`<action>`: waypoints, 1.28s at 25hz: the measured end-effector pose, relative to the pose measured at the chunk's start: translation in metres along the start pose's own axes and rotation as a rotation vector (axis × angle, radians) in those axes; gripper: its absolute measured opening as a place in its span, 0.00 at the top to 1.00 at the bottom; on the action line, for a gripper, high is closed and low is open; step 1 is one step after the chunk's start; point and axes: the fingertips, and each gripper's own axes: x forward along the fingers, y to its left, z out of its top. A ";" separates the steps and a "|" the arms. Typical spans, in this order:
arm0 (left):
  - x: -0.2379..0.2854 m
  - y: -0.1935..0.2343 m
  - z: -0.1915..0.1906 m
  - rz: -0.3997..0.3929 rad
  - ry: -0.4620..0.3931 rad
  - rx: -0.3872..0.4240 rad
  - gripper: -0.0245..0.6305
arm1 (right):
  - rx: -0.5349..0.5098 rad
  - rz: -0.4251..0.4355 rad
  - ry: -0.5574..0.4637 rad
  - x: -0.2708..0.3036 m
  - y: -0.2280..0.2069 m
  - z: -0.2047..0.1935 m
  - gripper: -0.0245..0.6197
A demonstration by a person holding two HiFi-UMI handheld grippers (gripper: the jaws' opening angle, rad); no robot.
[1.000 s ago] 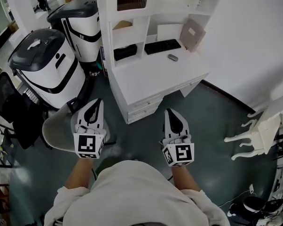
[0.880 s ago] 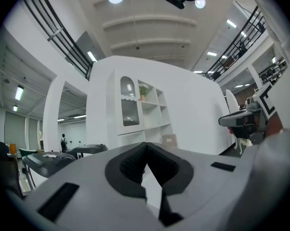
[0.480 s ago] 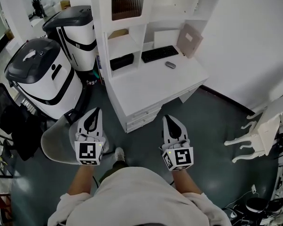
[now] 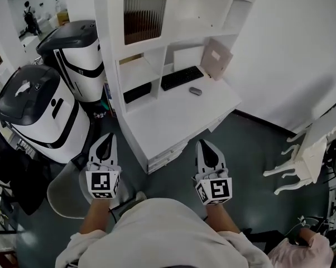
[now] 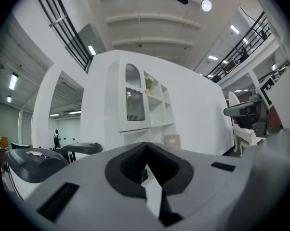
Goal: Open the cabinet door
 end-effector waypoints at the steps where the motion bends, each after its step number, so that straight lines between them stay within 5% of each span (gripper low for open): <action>1: 0.005 0.004 0.001 -0.003 -0.003 0.001 0.96 | -0.002 -0.005 -0.004 0.007 0.000 0.001 0.96; 20: 0.045 0.016 0.001 0.056 0.008 0.001 0.96 | -0.001 0.056 -0.054 0.066 -0.037 0.020 0.95; 27: 0.047 0.016 -0.004 0.092 0.021 -0.006 0.96 | 0.058 0.082 -0.091 0.065 -0.054 0.032 0.71; 32: 0.047 0.020 -0.005 0.111 0.022 -0.005 0.96 | 0.074 0.090 -0.096 0.067 -0.060 0.034 0.66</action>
